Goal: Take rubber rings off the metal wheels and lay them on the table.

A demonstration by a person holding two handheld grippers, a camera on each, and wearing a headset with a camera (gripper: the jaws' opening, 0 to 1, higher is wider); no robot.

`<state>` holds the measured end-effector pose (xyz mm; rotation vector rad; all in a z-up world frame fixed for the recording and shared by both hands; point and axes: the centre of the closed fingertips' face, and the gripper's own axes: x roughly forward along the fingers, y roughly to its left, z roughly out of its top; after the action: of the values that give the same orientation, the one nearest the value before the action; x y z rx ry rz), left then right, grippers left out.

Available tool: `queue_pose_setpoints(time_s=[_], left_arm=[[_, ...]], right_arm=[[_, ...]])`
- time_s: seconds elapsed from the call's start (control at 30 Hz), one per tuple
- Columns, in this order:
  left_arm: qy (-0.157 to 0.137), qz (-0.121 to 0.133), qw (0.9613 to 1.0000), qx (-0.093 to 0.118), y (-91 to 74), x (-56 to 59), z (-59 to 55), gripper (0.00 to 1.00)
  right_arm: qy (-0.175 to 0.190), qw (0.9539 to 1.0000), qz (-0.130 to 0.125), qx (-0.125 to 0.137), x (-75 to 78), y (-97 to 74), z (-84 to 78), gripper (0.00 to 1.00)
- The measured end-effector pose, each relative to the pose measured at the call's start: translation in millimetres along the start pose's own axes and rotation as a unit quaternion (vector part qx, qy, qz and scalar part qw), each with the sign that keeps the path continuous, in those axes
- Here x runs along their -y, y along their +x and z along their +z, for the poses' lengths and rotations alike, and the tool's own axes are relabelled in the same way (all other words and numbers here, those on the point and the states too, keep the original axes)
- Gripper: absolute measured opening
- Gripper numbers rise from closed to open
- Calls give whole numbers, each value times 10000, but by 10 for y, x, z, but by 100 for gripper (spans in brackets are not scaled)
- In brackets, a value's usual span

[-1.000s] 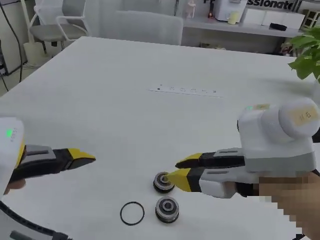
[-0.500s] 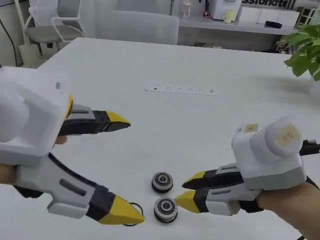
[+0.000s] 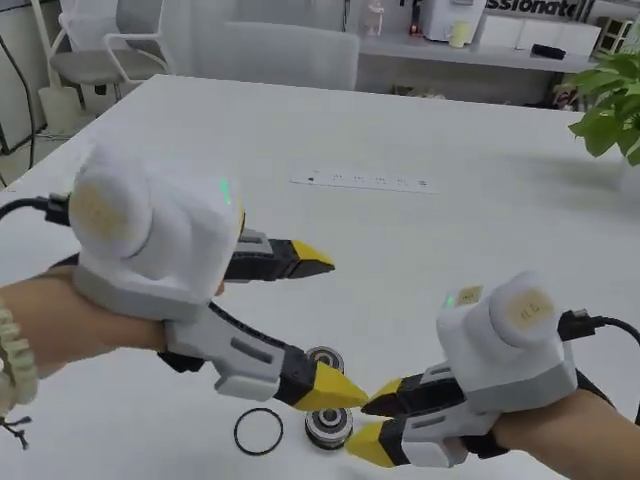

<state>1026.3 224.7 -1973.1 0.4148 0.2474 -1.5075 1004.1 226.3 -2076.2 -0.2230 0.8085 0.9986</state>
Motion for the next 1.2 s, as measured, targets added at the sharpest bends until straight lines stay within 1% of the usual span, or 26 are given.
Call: queue_pose_setpoints(time_s=[0.1,0.17,0.23,0.3,0.33,0.37,0.4,0.43,0.5,0.57,0.67,0.8,0.9,0.97,1.03,1.1,1.13,1.17,1.2], left_arm=[[-25,61,10000,-42,49,7,-132,61],[-197,159,9997,-7,66,-5,-198,59],[-414,220,9989,82,78,-2,-309,51],[-362,163,9992,-60,89,31,-414,43],[-319,208,9991,-181,98,28,-477,40],[-314,252,9990,-219,111,25,-512,37],[-362,270,9987,-236,132,33,-545,35],[-442,227,9984,-285,156,58,-599,34],[-602,126,9976,-313,194,101,-645,30],[-651,92,9972,-351,228,124,-682,27],[-614,31,9971,-459,248,163,-727,27],[-590,56,9969,-516,254,159,-750,23],[-574,104,9968,-539,255,142,-762,15],[-586,100,9967,-560,258,143,-778,13],[-585,67,9962,-637,264,163,-816,13],[-613,40,9950,-782,258,185,-881,13],[-624,59,9955,-708,276,152,-870,12],[-686,81,9951,-707,286,131,-871,12],[-696,76,9951,-694,276,134,-864,12]], right_arm=[[5,10000,6,0,-4,6,-7,24],[26,10000,44,-6,-17,20,-13,24],[-2,10000,64,-44,-36,44,-30,24],[-56,10000,50,-28,-36,50,-18,25],[-75,10000,36,0,-33,52,-4,26],[-75,10000,29,25,-32,55,6,26],[-71,10000,33,38,-33,57,11,26],[-69,10000,20,31,-29,59,11,25],[-85,9999,-42,40,-7,56,13,25],[-52,10000,-51,49,0,50,12,24],[-49,10000,-58,42,6,47,8,22],[-47,10000,-40,58,-6,54,16,21],[-72,10000,6,-12,-38,79,-14,21],[-135,9999,2,-33,-51,93,-20,21],[-190,9998,-14,-40,-55,101,-17,21],[-214,9998,-15,-44,-61,109,-17,21],[-203,9998,-27,-28,-64,114,-13,21],[-213,9998,-44,-21,-56,119,-9,21],[-203,9998,-70,-8,-48,122,-4,21]])
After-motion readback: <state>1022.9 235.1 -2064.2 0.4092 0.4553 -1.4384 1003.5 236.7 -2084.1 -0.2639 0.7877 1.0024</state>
